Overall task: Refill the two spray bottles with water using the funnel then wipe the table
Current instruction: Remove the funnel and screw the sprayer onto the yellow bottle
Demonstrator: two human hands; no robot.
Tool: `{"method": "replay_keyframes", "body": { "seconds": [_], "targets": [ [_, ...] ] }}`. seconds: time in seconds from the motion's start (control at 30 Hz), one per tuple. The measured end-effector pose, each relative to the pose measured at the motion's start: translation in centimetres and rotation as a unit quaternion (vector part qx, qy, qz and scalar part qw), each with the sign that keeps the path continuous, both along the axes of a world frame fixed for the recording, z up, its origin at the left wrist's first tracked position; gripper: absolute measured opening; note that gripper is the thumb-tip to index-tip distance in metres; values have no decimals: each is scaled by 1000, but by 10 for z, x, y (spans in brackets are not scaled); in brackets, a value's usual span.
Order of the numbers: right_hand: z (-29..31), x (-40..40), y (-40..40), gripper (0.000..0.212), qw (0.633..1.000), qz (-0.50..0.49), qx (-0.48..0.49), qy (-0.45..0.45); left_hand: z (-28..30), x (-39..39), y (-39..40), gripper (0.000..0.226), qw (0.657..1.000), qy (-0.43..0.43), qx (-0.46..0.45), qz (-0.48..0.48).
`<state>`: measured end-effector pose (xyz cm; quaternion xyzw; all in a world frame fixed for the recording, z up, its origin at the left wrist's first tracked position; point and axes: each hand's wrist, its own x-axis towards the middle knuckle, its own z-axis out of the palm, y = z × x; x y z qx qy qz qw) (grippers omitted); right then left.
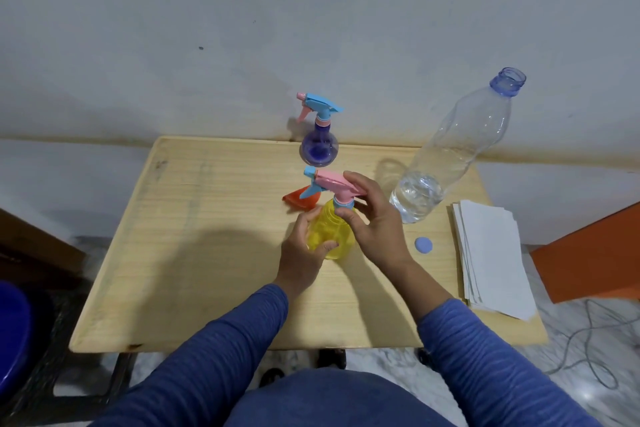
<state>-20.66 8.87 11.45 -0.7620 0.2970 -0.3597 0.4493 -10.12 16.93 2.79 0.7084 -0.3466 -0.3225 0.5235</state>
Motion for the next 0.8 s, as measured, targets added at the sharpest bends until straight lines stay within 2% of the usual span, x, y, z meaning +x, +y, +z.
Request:
{"method": "replay_keyframes", "body": {
  "seconds": [0.2,0.4,0.53,0.8],
  "targets": [
    [12,-7,-14,69,994,62,-67,64,0,0,-1,57,1000,-15,-4,1],
    [6,-8,-17,67,988,84,-121,50,-2,0,-2,58,1000,-20,-3,5],
    [6,-7,-25,63,983,88,-133,87,-1,0,-2,58,1000,-27,-2,6],
    [-9,-7,-17,63,988,43,-135,67,-2,-1,-3,57,1000,-25,4,5]
  ]
}}
